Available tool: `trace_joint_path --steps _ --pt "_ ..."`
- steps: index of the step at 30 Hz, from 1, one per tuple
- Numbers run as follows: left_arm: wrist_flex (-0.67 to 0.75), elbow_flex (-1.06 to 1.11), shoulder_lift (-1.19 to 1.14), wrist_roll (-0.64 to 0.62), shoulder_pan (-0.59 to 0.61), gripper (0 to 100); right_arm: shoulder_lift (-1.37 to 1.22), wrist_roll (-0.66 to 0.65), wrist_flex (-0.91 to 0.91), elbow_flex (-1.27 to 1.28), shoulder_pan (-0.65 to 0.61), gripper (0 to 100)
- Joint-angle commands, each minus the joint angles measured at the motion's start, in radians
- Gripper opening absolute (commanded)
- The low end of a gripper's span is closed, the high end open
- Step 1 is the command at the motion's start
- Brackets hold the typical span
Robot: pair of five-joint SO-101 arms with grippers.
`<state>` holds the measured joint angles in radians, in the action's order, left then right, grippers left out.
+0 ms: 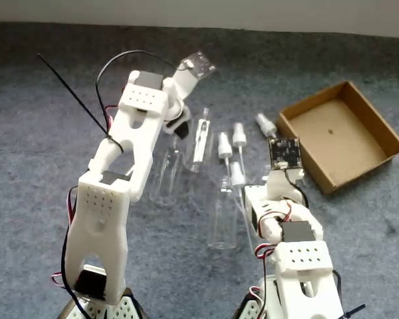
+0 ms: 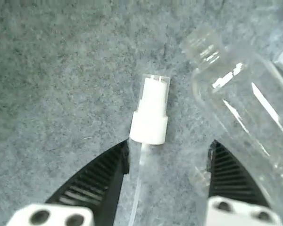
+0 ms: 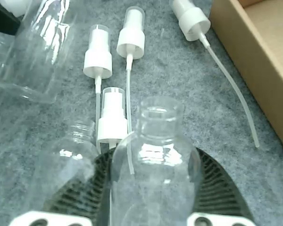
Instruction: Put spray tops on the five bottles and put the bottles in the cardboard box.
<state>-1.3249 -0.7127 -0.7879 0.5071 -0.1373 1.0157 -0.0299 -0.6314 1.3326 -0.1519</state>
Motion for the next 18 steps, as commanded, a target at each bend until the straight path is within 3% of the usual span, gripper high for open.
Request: trace_joint_path --steps 1,5,11,18 --pt "0.012 -0.013 0.019 0.011 -0.013 24 0.024 0.000 0.025 -0.013 -0.010 14.9" --pt "0.101 -0.005 0.018 0.011 -0.012 22 0.024 0.000 0.025 -0.013 -0.010 14.9" --pt "0.114 -0.012 -0.038 0.012 -0.036 8 0.024 0.000 0.025 -0.013 -0.010 14.9" --pt "0.176 -0.012 -0.085 0.011 -0.042 11 0.024 0.000 0.025 -0.013 -0.010 14.9"
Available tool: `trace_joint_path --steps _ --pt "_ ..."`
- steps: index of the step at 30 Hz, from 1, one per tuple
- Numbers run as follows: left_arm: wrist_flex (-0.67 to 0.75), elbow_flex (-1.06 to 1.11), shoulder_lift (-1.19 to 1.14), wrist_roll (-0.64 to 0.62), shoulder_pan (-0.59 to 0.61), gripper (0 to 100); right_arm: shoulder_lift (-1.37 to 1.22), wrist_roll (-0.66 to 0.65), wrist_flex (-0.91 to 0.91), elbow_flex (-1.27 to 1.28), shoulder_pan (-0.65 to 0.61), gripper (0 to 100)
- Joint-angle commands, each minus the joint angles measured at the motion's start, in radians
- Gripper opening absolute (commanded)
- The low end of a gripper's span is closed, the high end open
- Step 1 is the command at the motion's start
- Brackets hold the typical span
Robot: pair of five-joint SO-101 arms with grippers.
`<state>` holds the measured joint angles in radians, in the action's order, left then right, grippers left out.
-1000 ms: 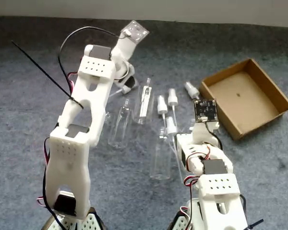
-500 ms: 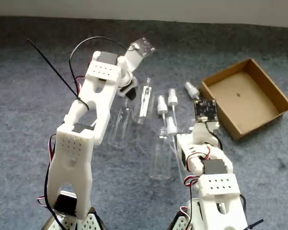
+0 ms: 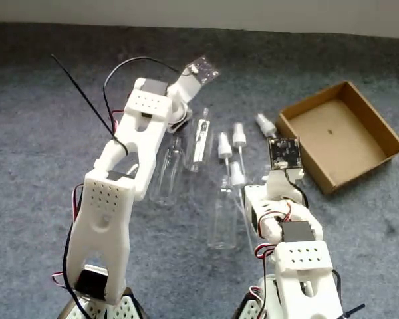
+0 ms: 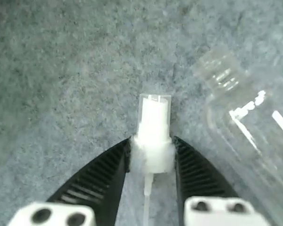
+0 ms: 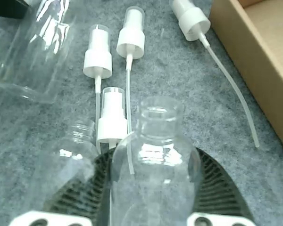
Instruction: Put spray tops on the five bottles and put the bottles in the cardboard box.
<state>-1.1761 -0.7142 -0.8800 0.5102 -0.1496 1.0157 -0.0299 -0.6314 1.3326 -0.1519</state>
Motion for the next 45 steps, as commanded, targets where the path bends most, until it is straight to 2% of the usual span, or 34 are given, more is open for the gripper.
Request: trace_joint_path --steps 1,7,11,20,22,23,28,31,34,38,42,45 --pt "0.028 -0.010 0.007 0.008 -0.031 11 0.024 0.000 0.025 -0.013 -0.010 14.9" --pt "0.028 -0.010 0.007 0.008 -0.031 11 0.024 0.000 0.025 -0.013 -0.010 14.9" --pt "0.028 -0.018 0.010 0.008 -0.027 4 0.024 0.000 0.025 -0.013 -0.010 14.9" --pt "0.021 -0.113 0.010 0.005 -0.022 4 0.024 0.002 0.025 -0.013 -0.010 14.9" --pt "-0.034 -0.189 0.010 0.005 -0.012 2 0.024 0.002 0.025 -0.015 -0.010 14.9" --pt "-0.184 -0.364 0.010 0.003 -0.005 2 0.024 0.002 0.025 -0.018 -0.010 14.9" --pt "-0.483 -0.680 0.007 0.002 -0.008 2 0.024 0.003 0.025 -0.021 -0.041 14.9" --pt "-0.582 -0.846 0.002 0.000 -0.008 1 0.024 0.003 0.025 -0.022 -0.130 14.9" --pt "-0.591 -0.951 0.010 0.000 0.005 1 0.024 0.003 0.027 -0.024 -0.229 14.9" --pt "-0.597 -0.912 0.074 -0.031 0.035 1 0.025 0.002 0.088 -0.024 -0.312 14.9" --pt "-0.597 -0.819 0.177 -0.169 0.079 1 0.025 0.002 0.179 -0.024 -0.321 14.9" --pt "-0.598 -0.700 0.269 -0.175 0.088 1 0.025 0.002 0.228 -0.024 -0.321 14.9"
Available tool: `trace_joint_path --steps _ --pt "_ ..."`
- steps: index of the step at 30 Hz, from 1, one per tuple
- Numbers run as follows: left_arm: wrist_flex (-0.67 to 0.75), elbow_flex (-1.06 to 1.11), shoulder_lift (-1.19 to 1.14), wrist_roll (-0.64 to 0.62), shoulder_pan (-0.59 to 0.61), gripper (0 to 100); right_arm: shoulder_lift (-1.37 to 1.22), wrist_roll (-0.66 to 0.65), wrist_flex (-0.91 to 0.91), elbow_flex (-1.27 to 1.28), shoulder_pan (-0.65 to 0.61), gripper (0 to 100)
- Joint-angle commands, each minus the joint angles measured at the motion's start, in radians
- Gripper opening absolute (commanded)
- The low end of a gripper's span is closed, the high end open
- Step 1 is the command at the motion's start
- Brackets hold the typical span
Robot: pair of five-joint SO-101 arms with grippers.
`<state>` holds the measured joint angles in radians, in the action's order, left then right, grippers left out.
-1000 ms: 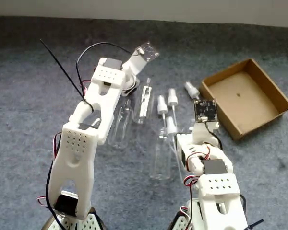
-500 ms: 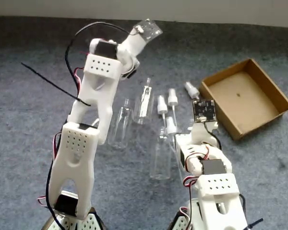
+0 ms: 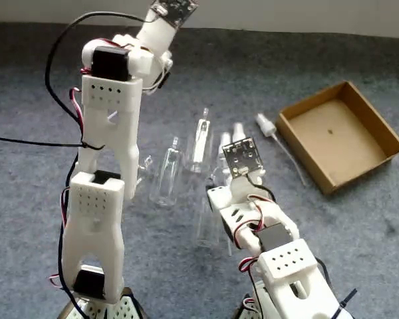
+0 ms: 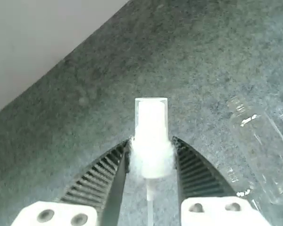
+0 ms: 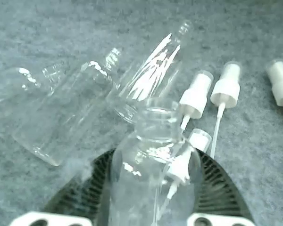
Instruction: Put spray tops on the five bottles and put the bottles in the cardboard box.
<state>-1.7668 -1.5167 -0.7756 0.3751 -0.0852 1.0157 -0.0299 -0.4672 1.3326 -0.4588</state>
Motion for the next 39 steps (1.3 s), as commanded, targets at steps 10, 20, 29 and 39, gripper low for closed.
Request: trace_joint_path --steps 10,20,29,39 --pt "-0.002 0.561 0.596 -0.040 -0.022 1 0.025 0.003 0.177 -0.024 -0.077 14.6" --pt "0.000 0.760 0.921 -0.043 -0.105 1 0.407 0.003 0.143 0.021 -0.133 14.6" --pt "0.097 0.832 1.078 -0.292 -0.257 1 0.714 0.002 0.077 0.199 -0.130 14.6" --pt "0.328 0.834 1.078 -0.588 -0.378 1 0.743 0.003 0.077 0.266 -0.120 14.6"
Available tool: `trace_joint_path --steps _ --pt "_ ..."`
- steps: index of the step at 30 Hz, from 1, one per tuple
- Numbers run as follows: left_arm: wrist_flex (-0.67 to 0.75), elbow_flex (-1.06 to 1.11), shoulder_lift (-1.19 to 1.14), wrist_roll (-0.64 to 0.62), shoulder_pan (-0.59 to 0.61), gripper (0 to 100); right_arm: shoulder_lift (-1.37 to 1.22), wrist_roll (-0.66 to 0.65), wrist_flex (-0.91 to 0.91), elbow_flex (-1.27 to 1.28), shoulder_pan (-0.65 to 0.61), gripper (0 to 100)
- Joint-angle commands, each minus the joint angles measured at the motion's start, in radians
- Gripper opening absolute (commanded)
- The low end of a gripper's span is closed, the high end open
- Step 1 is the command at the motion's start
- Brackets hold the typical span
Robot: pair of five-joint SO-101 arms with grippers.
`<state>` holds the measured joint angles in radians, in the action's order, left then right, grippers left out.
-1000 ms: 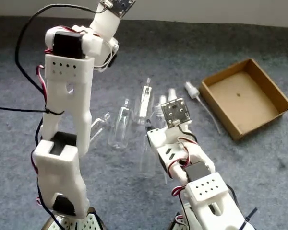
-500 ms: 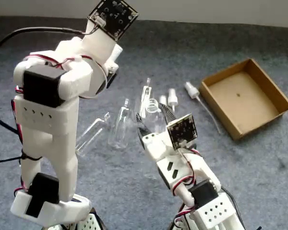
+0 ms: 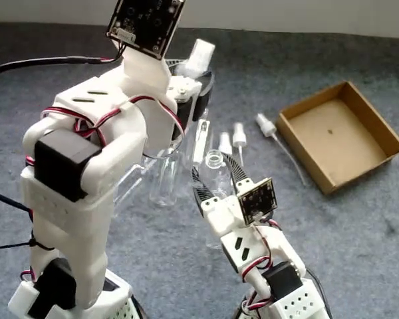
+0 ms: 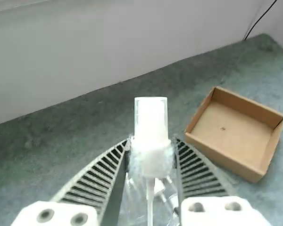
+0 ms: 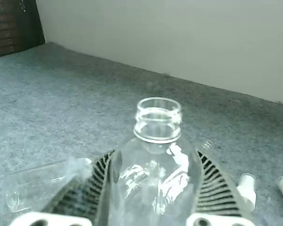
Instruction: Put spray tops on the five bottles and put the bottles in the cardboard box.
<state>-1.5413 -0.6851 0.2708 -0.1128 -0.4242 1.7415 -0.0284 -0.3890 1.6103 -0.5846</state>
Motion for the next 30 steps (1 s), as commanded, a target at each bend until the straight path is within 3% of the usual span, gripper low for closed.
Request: trace_joint_path --steps 1,10,19,22,30 --pt "0.121 0.005 0.030 -0.107 -0.044 1 0.018 0.003 -0.001 -0.012 0.007 14.6" --pt "0.221 0.277 0.133 -0.112 -0.099 0 0.018 0.006 -0.001 -0.008 0.054 14.6" --pt "0.457 0.638 0.354 -0.107 -0.102 0 0.019 0.003 -0.001 0.005 0.053 14.6" --pt "0.597 0.792 0.440 -0.107 -0.101 0 0.019 0.000 0.004 0.036 0.050 14.6" --pt "1.165 1.190 0.624 -0.106 -0.099 0 0.019 0.000 0.004 0.038 0.050 14.6"
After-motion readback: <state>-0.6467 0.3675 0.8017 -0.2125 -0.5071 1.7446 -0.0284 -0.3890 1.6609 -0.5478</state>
